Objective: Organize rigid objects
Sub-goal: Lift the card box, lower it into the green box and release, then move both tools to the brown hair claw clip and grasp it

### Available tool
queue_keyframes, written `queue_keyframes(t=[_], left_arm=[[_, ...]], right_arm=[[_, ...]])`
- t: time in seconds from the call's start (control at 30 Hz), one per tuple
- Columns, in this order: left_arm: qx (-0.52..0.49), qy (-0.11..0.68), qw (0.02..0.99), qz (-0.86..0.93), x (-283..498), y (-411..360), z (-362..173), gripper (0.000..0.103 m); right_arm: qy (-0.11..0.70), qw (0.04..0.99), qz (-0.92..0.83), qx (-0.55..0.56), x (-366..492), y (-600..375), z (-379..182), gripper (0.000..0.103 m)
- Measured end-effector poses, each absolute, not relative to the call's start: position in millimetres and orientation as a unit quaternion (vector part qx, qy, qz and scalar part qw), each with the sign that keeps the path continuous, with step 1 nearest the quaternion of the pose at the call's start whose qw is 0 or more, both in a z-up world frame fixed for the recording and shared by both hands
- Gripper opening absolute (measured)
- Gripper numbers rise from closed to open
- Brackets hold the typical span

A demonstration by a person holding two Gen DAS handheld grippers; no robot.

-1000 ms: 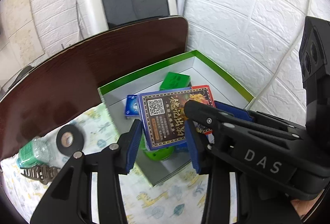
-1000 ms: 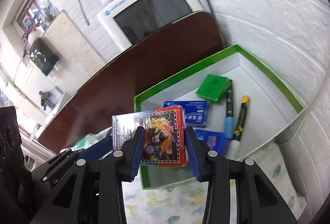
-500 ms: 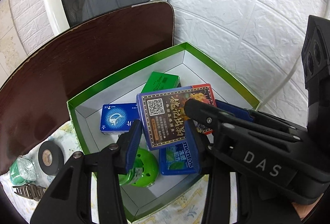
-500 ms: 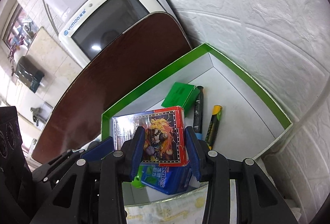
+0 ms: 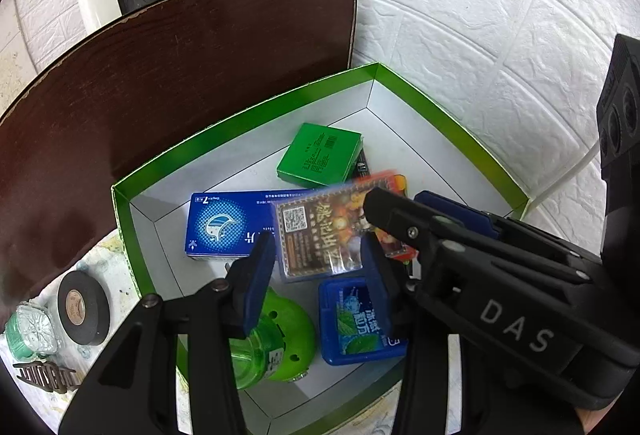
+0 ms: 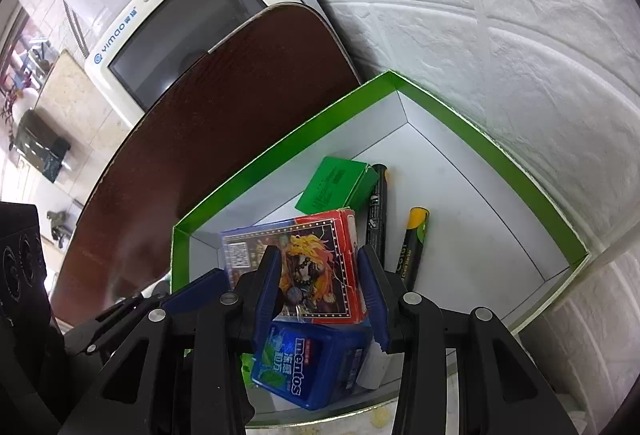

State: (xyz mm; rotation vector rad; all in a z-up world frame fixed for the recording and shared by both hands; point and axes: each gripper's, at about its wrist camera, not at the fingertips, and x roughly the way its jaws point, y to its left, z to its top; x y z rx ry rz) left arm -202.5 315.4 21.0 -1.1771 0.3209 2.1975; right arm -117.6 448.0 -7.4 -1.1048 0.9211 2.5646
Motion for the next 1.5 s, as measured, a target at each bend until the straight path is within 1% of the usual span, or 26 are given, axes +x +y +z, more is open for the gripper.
queue_keyframes(t=[0.07, 0.13, 0.27, 0.43, 0.6, 0.73, 0.87, 0.97, 1.0, 1.13, 1.2, 1.23, 1.37, 1.47, 1.5], left_arm=[[-0.444, 0.126, 0.306, 0.833, -201.2, 314.0, 22.0, 0.045], [-0.439, 0.128, 0.302, 0.836, -199.7, 310.5, 23.8, 0.049], [-0.438, 0.117, 0.297, 0.84, -197.5, 294.8, 29.2, 0.051], [-0.421, 0.095, 0.275, 0.859, -192.1, 253.2, 43.7, 0.056], [-0.4, 0.074, 0.217, 0.887, -191.9, 185.6, 53.7, 0.059], [-0.406, 0.034, 0.157, 0.899, -198.3, 109.1, 49.7, 0.059], [-0.416, 0.006, 0.092, 0.905, -202.3, 36.9, 36.3, 0.059], [-0.419, 0.008, 0.038, 0.907, -202.9, -2.4, 26.0, 0.06], [-0.422, 0.006, 0.031, 0.906, -204.1, -12.2, 21.9, 0.061], [-0.437, -0.018, 0.035, 0.899, -207.7, -38.0, 8.3, 0.062], [-0.443, -0.018, 0.044, 0.895, -209.3, -40.0, 2.5, 0.062], [-0.445, -0.017, 0.048, 0.894, -211.5, -37.5, -0.4, 0.062], [-0.452, -0.019, 0.065, 0.889, -216.5, -40.0, -10.2, 0.062], [-0.46, -0.04, 0.082, 0.883, -222.9, -43.7, -17.3, 0.059], [-0.463, -0.046, 0.085, 0.881, -224.2, -45.5, -19.2, 0.055]], right_arm=[[0.306, 0.11, 0.869, -0.373, -117.5, 446.9, -6.2, 0.043], [0.307, 0.112, 0.868, -0.373, -117.2, 446.2, -5.4, 0.043], [0.308, 0.113, 0.87, -0.369, -114.6, 443.6, -1.0, 0.043], [0.304, 0.103, 0.876, -0.36, -111.1, 430.0, 13.1, 0.043], [0.285, 0.071, 0.888, -0.353, -117.0, 395.8, 30.0, 0.043], [0.262, 0.024, 0.893, -0.366, -131.0, 350.2, 35.5, 0.043], [0.236, -0.039, 0.887, -0.394, -153.1, 294.0, 28.6, 0.043], [0.232, -0.079, 0.873, -0.423, -170.0, 256.7, 14.2, 0.043], [0.23, -0.09, 0.866, -0.434, -175.1, 243.7, 7.4, 0.043], [0.24, -0.11, 0.838, -0.477, -194.5, 206.6, -22.2, 0.045], [0.246, -0.109, 0.827, -0.493, -201.7, 195.4, -34.3, 0.054], [0.251, -0.107, 0.823, -0.499, -204.1, 191.7, -39.3, 0.055], [0.274, -0.1, 0.807, -0.513, -203.7, 178.2, -52.7, 0.056], [0.286, -0.094, 0.803, -0.515, -206.3, 176.8, -58.3, 0.056], [0.293, -0.094, 0.801, -0.514, -207.0, 176.3, -59.9, 0.056]])
